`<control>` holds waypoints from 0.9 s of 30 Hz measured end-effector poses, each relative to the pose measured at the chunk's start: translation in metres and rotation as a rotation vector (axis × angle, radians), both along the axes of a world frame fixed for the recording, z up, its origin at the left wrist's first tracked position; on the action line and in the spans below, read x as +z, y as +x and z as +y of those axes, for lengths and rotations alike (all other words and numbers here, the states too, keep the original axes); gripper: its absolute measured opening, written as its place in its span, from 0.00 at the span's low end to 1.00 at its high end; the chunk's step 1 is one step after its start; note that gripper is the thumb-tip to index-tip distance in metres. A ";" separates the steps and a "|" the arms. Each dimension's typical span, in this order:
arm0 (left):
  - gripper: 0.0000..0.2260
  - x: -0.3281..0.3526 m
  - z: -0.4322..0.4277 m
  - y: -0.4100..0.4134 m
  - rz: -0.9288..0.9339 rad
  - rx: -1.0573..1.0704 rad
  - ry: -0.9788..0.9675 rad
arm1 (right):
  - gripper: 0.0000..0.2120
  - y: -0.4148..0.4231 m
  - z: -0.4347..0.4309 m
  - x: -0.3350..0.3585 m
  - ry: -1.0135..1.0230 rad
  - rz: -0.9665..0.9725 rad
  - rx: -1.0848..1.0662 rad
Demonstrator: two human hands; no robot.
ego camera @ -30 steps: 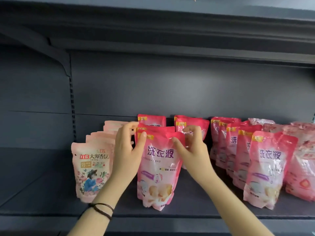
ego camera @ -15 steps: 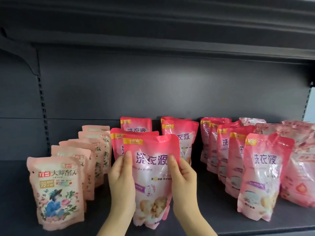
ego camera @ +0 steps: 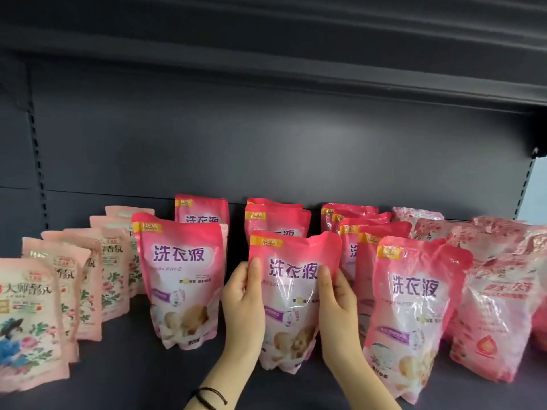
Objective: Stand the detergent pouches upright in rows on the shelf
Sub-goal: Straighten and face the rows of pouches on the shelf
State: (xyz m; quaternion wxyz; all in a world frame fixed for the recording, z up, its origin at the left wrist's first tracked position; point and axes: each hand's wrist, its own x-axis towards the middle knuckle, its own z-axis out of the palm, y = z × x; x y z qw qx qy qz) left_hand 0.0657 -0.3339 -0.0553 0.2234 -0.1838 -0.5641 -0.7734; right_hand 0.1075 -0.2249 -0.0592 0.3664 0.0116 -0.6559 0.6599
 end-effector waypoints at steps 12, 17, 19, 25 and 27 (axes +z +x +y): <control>0.44 -0.080 -0.037 0.024 0.118 -0.024 -0.844 | 0.51 0.040 0.002 -0.051 0.687 -0.281 0.008; 0.47 -0.063 -0.031 0.014 0.168 0.265 -1.146 | 0.49 0.020 0.007 -0.044 0.763 -0.303 -0.009; 0.45 -0.056 -0.029 0.008 0.230 0.309 -1.202 | 0.48 0.008 0.011 -0.040 0.771 -0.309 0.006; 0.37 -0.043 -0.016 -0.014 0.190 0.416 -1.424 | 0.41 -0.021 0.007 -0.026 0.647 -0.336 0.090; 0.38 -0.047 -0.014 -0.017 0.168 0.437 -1.460 | 0.39 -0.024 0.005 -0.027 0.650 -0.338 0.088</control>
